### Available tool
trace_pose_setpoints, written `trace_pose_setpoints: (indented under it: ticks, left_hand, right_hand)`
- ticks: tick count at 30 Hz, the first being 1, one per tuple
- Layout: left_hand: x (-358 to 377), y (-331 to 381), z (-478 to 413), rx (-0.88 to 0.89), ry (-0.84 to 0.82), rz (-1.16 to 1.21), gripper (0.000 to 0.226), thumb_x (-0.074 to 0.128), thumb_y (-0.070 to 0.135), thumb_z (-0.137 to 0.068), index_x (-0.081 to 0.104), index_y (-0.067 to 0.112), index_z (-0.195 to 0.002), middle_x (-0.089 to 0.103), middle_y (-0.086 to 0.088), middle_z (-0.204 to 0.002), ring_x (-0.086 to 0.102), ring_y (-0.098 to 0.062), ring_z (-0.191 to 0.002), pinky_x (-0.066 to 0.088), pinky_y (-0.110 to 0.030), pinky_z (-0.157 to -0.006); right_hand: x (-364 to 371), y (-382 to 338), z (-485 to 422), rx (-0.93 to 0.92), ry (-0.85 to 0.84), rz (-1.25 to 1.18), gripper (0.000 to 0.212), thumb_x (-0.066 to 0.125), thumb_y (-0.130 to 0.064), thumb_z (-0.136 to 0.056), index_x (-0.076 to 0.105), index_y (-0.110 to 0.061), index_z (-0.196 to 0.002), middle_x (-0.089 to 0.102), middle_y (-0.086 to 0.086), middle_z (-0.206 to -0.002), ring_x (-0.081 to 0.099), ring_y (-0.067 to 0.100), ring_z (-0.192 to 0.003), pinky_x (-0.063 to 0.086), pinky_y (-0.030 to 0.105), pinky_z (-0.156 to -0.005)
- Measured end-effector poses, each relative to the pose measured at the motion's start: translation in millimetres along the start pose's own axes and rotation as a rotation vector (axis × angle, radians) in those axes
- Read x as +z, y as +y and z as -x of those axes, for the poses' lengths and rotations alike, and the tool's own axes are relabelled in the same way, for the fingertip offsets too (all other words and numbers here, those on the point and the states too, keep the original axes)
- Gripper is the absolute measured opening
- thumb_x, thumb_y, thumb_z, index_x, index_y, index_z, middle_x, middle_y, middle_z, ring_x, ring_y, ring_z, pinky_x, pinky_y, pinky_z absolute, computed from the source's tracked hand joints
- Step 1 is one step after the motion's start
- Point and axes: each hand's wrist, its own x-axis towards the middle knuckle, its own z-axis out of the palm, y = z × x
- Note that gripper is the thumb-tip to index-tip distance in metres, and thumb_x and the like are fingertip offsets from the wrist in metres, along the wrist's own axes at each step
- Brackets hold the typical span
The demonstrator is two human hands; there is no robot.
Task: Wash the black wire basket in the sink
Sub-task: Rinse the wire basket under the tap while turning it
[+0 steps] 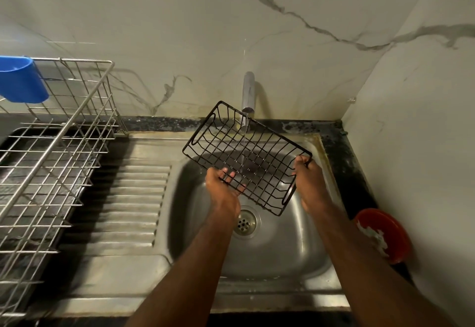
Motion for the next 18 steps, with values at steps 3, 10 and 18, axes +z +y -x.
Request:
trace_pose_setpoints:
  ticks: [3, 10, 18]
  left_hand:
    - [-5, 2, -4, 0.004, 0.013, 0.017, 0.019, 0.037, 0.019, -0.094, 0.045, 0.018, -0.077, 0.055, -0.003, -0.084, 0.056, -0.021, -0.082, 0.045, -0.062, -0.100]
    - [-18, 2, -6, 0.063, 0.019, 0.008, 0.012, 0.035, 0.021, -0.093, 0.041, 0.020, -0.083, 0.054, -0.002, -0.083, 0.057, -0.022, -0.084, 0.048, -0.062, -0.093]
    - [-20, -6, 0, 0.051, 0.009, -0.046, 0.006, 0.041, 0.025, -0.083, 0.043, 0.019, -0.084, 0.055, -0.005, -0.092, 0.058, -0.024, -0.091, 0.049, -0.061, -0.092]
  right_hand:
    - [6, -1, 1, 0.002, -0.021, -0.018, 0.021, 0.043, -0.032, -0.102, 0.057, -0.025, -0.088, 0.058, -0.002, -0.084, 0.055, 0.015, -0.080, 0.051, 0.042, -0.081]
    - [13, -6, 7, 0.010, -0.046, -0.038, 0.022, 0.042, -0.030, -0.103, 0.055, -0.030, -0.085, 0.058, -0.003, -0.087, 0.061, 0.025, -0.092, 0.050, 0.042, -0.085]
    - [-2, 6, 12, 0.030, -0.013, -0.057, 0.022, 0.044, -0.029, -0.103, 0.058, -0.027, -0.086, 0.060, -0.002, -0.088, 0.064, 0.028, -0.095, 0.052, 0.037, -0.081]
